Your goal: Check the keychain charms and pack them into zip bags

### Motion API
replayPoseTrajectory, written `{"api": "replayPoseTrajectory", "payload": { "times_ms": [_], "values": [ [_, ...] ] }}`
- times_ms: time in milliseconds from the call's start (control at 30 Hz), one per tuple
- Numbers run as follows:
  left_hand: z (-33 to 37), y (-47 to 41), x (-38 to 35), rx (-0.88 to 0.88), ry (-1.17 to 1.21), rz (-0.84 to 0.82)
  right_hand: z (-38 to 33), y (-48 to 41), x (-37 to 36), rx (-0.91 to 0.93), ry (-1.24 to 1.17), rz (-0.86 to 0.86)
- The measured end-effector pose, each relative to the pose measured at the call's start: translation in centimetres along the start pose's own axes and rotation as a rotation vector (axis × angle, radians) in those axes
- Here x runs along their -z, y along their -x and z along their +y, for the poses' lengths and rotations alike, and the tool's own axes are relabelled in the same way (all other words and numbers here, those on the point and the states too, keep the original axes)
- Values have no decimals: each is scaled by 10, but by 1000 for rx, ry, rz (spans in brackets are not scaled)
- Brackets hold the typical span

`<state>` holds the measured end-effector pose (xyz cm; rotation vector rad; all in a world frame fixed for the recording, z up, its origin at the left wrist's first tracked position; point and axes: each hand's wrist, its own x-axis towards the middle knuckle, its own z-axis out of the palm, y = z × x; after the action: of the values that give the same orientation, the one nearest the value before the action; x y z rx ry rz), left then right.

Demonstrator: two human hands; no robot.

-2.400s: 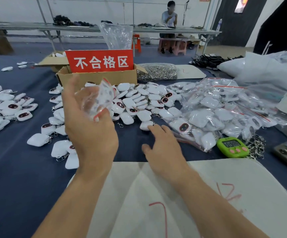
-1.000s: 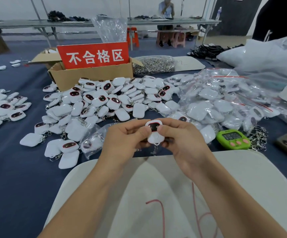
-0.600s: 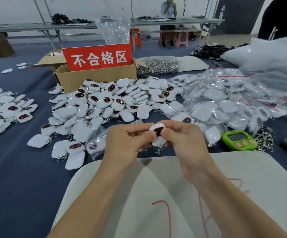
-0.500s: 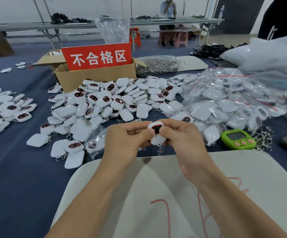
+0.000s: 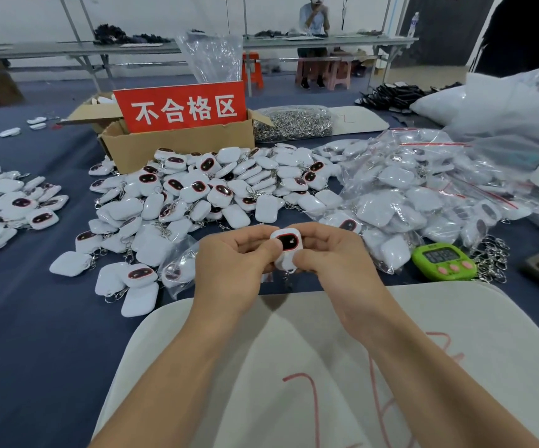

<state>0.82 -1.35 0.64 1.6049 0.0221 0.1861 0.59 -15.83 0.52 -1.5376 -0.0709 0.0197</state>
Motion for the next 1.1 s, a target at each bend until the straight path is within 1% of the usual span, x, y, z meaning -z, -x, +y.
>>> {"api": "replayPoseTrajectory", "payload": {
  "times_ms": [100, 267, 367, 533, 633, 767, 833, 867, 933, 1000, 1100],
  "values": [
    [0, -1, -2, 15, 17, -10, 0, -2, 2, 8, 26, 17],
    [3, 1, -2, 66, 112, -28, 0, 0, 2, 12, 36, 22],
    [2, 1, -2, 90, 134, -25, -1, -1, 3, 23, 66, 60],
    [5, 4, -2, 95, 180, -91, -4, 2, 6, -4, 47, 108],
    [5, 5, -2, 96, 177, -124, -5, 4, 6, -5, 34, 135],
    [3, 4, -1, 89, 154, -127, -5, 3, 7, -2, 47, 123],
    [2, 4, 0, 59, 73, -98, -5, 2, 7, 46, 122, 129],
    [1, 4, 0, 19, -15, -67, -5, 2, 6, 89, 167, 140],
    [-3, 4, 0, -82, -201, 3, -5, 2, 4, 179, 227, 161],
    [-4, 9, -3, -189, -325, 67, -5, 3, 3, 244, 288, 182],
    [-5, 16, -9, -383, -505, 219, -3, 4, 5, 311, 336, 243]
  ]
}}
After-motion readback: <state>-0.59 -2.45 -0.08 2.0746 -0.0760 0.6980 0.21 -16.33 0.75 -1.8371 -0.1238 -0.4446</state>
